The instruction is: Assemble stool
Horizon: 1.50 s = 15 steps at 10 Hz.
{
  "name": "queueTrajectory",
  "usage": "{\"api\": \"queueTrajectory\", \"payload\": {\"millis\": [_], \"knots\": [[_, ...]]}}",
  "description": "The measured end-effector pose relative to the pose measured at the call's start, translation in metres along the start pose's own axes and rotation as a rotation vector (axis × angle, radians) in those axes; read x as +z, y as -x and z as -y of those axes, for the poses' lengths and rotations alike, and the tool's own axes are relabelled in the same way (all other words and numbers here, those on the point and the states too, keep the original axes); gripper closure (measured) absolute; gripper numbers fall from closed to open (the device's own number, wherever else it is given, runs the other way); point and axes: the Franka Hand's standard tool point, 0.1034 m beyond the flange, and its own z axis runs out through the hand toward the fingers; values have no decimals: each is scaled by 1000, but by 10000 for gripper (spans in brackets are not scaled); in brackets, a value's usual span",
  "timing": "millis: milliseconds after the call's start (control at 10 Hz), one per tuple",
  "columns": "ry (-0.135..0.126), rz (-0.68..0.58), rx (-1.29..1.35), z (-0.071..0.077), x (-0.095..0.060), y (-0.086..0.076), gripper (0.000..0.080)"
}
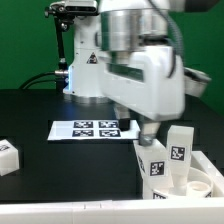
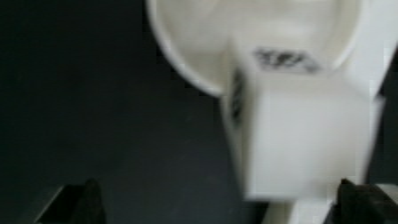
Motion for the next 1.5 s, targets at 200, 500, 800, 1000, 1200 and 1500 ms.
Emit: {"api": "queueTrajectory", "payload": {"millis": [200, 500, 800, 1000, 1200, 1500], "knots": [[7, 14, -156, -24, -6, -18, 150], [12, 16, -371, -29, -4, -19, 150], [-5, 33, -697, -48, 0, -45, 150], [-15, 0, -901, -60, -2, -81, 150], [-11, -33, -1024, -64, 2, -82, 150], [12, -30, -1273, -70, 4, -89, 150]]}}
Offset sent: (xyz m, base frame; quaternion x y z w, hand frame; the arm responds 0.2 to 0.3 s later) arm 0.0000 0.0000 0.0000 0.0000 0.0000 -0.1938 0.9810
